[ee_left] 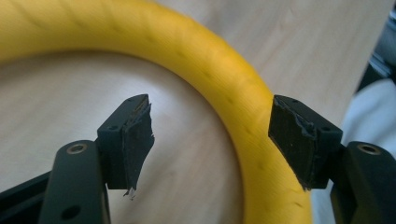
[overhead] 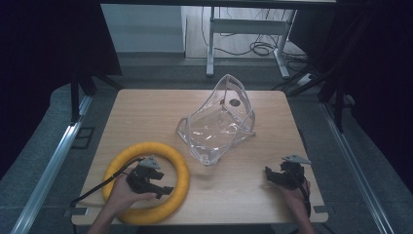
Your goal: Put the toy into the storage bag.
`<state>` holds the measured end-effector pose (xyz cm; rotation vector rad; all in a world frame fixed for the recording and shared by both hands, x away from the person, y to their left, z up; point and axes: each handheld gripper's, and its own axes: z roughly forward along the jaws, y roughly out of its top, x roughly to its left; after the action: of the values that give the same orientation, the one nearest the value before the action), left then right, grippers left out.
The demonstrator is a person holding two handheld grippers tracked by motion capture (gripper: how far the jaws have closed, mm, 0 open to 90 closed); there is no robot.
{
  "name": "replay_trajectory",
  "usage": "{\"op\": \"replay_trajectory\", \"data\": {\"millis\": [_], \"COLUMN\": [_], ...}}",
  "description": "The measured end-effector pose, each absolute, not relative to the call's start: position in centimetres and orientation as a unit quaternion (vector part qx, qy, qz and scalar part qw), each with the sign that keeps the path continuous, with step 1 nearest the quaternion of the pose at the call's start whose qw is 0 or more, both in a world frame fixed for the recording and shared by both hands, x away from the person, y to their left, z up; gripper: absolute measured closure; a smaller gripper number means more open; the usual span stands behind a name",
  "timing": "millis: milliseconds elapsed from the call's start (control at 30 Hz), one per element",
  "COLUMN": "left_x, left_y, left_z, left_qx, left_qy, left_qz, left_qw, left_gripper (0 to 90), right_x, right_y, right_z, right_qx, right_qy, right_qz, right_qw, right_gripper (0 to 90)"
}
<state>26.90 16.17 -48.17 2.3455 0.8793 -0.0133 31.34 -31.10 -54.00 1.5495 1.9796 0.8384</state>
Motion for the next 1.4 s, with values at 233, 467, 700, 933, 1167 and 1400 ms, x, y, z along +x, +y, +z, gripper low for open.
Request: {"op": "replay_trajectory", "data": {"millis": [233, 467, 700, 933, 1167, 1400], "left_x": [25.9, 25.0, 24.4, 24.5, 24.0, 24.5], "left_y": [14.1, 13.2, 11.8, 11.4, 11.1, 12.0], "left_z": [-48.8, -49.6, -50.1, -50.5, -50.5, -50.2], "left_qx": [0.907, 0.917, 0.923, 0.919, 0.920, 0.914], "left_qy": [0.318, 0.319, 0.325, 0.346, 0.346, 0.347], "left_qz": [-0.020, -0.025, -0.022, -0.020, 0.001, -0.030], "left_qw": [0.274, 0.239, 0.204, 0.190, 0.185, 0.208], "left_gripper": [30.6, 31.8, 37.6, 44.6, 46.4, 47.0], "right_x": [31.3, 31.3, 31.3, 31.3, 31.3, 31.3], "right_y": [-31.1, -31.1, -31.1, -31.1, -31.1, -31.1], "right_z": [-54.0, -54.0, -54.0, -54.0, -54.0, -54.0], "right_qx": [0.567, 0.567, 0.568, 0.567, 0.567, 0.567], "right_qy": [0.724, 0.724, 0.724, 0.724, 0.724, 0.724], "right_qz": [0.307, 0.307, 0.307, 0.307, 0.307, 0.308], "right_qw": [0.244, 0.244, 0.243, 0.244, 0.244, 0.245], "right_gripper": [13.4, 13.5, 13.6, 13.7, 13.7, 13.9]}}
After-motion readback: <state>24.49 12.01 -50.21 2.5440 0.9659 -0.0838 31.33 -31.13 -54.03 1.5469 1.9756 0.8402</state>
